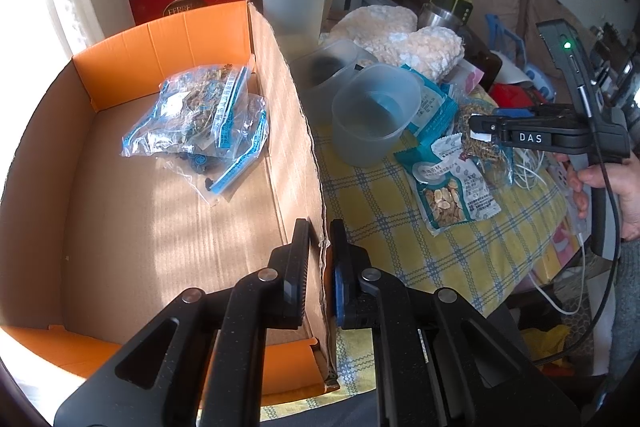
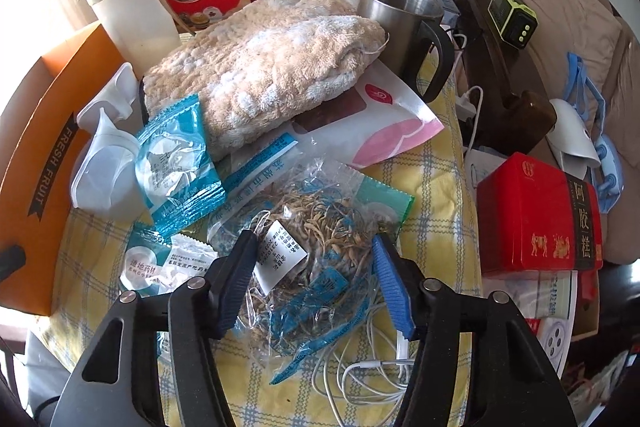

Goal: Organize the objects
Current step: 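Grasp the labelled zip bag of long dried roots with the right gripper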

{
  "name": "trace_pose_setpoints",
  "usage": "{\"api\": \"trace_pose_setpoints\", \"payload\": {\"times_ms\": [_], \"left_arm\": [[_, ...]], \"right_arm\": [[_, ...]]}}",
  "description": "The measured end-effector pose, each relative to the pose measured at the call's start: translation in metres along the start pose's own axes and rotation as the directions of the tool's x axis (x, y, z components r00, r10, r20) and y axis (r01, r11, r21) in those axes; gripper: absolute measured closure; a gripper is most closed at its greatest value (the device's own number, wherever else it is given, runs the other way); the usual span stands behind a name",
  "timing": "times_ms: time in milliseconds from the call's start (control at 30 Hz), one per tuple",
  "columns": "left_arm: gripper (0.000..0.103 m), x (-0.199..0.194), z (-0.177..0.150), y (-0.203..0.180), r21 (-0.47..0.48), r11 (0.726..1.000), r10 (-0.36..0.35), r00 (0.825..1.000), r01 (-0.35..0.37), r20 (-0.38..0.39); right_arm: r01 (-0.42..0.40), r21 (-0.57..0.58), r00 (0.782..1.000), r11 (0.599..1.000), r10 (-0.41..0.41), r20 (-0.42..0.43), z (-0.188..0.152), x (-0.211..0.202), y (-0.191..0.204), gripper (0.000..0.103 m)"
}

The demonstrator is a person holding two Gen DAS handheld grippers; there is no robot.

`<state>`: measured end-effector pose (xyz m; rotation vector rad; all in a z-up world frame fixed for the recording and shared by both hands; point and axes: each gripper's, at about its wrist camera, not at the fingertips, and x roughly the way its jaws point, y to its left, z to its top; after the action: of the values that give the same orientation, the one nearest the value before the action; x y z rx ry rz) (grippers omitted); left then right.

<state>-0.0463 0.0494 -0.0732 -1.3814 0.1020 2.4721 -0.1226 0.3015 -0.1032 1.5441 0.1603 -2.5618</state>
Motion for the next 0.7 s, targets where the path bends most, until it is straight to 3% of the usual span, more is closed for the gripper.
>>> {"api": "trace_pose_setpoints", "payload": {"times_ms": [67, 100, 133, 367, 600, 667, 700], "left_arm": [[0.094, 0.0, 0.0, 0.0, 0.0, 1.0, 0.0, 1.0, 0.0, 0.0], [0.094, 0.0, 0.0, 0.0, 0.001, 1.0, 0.001, 1.0, -0.001, 0.0], [0.094, 0.0, 0.0, 0.0, 0.0, 1.0, 0.0, 1.0, 0.0, 0.0], [0.093, 0.0, -0.001, 0.001, -0.008, 1.0, -0.007, 1.0, 0.007, -0.001], [0.093, 0.001, 0.001, 0.001, -0.007, 1.0, -0.009, 1.0, 0.009, -0.004], [0.093, 0.001, 0.001, 0.001, -0.009, 1.0, -0.01, 1.0, 0.01, -0.004], [0.093, 0.001, 0.001, 0.001, -0.01, 1.0, -0.012, 1.0, 0.012, -0.004]], "right_arm": [[0.021, -0.016, 1.0, 1.0, -0.021, 0.024, 0.001, -0.006, 0.003, 0.065], [0.028, -0.016, 0.999, 0.999, -0.027, 0.035, 0.002, -0.011, 0.002, 0.083], [0.03, -0.012, 0.999, 0.999, -0.029, 0.045, 0.003, -0.016, 0.001, 0.091], [0.006, 0.005, 0.996, 1.0, -0.007, 0.091, 0.011, -0.04, -0.003, 0.1], [0.017, -0.033, 0.991, 0.999, -0.012, 0.136, 0.025, -0.071, 0.005, 0.101], [0.018, -0.028, 0.992, 0.999, -0.014, 0.129, 0.027, -0.068, 0.004, 0.095], [0.02, -0.027, 0.994, 0.999, -0.017, 0.109, 0.027, -0.062, 0.004, 0.079]]}}
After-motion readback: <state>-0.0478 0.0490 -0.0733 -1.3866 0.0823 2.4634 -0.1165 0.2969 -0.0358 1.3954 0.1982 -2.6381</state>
